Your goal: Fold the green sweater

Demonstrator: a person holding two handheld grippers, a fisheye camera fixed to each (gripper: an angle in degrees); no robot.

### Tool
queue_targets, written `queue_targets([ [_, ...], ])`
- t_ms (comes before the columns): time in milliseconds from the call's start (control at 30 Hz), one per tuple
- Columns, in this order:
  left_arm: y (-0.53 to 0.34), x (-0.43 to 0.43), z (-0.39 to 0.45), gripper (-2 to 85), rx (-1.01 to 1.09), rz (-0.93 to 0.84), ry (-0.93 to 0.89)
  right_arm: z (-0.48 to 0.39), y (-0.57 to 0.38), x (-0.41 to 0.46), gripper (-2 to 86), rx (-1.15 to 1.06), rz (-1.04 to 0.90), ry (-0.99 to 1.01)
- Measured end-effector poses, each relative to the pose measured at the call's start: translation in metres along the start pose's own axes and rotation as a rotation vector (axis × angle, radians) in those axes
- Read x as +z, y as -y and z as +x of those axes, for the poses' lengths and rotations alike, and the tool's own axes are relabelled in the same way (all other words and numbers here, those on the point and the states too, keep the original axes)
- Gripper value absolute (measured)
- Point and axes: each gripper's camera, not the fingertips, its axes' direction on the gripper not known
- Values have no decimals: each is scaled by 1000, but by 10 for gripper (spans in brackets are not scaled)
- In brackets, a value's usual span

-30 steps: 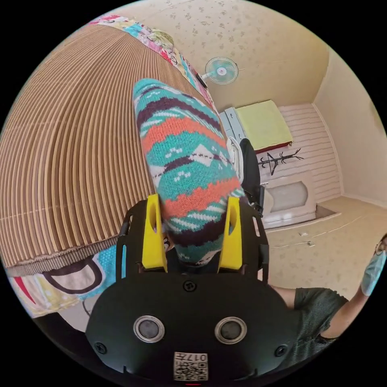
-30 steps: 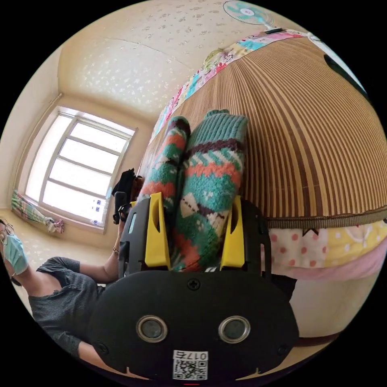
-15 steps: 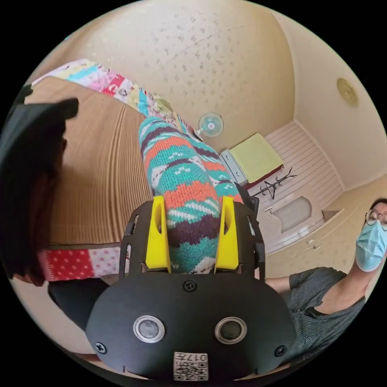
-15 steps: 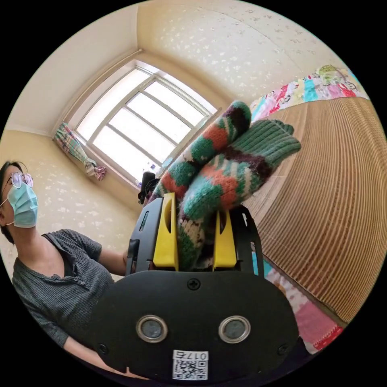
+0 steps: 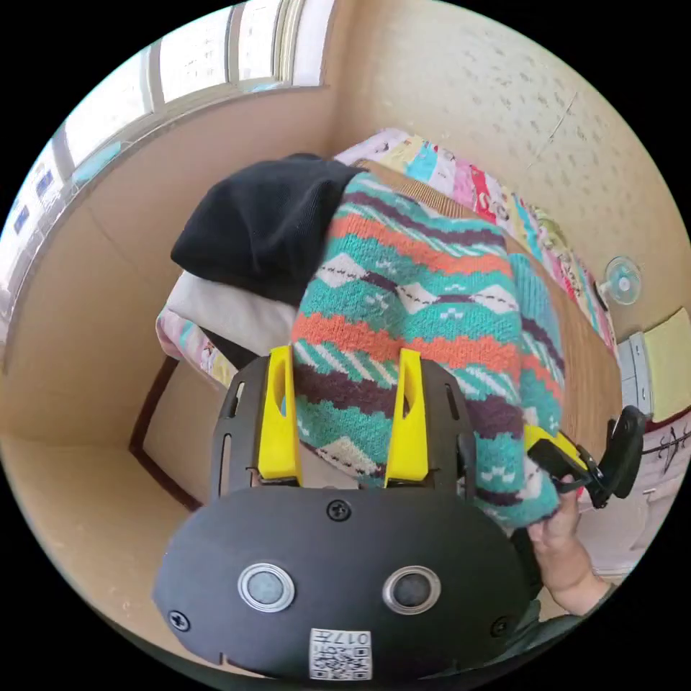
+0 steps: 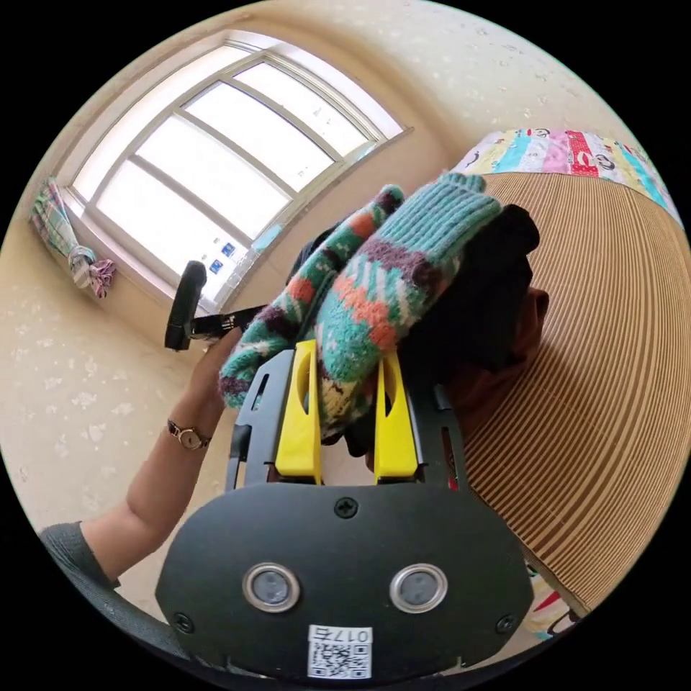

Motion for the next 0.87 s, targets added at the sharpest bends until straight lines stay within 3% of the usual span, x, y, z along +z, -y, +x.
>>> queue_targets([
  [133, -29, -36, 20, 177, -16, 125, 43, -16, -14, -49, 98, -148, -54, -83],
  [300, -129, -112, 36, 93, -77, 508, -464, 23, -108, -162, 59, -235, 26, -240],
  [367, -165, -108, 51, 110, -80, 518, -605, 58, -159, -206, 52, -143, 31, -354],
  [467, -210, -73, 96, 109, -5, 380, -708, 121, -258, -289, 30, 123, 42, -524],
  [600, -256, 0, 160, 16, 78, 102, -733, 151, -379, -419, 14, 435, 157, -735],
  [700, -272, 45, 195, 0, 62, -93, -886, 129, -434, -502, 16, 509, 326, -887],
  [867, -268, 39, 253, -5, 191, -141, -917, 130, -471, -604, 49, 571, 392, -1124],
])
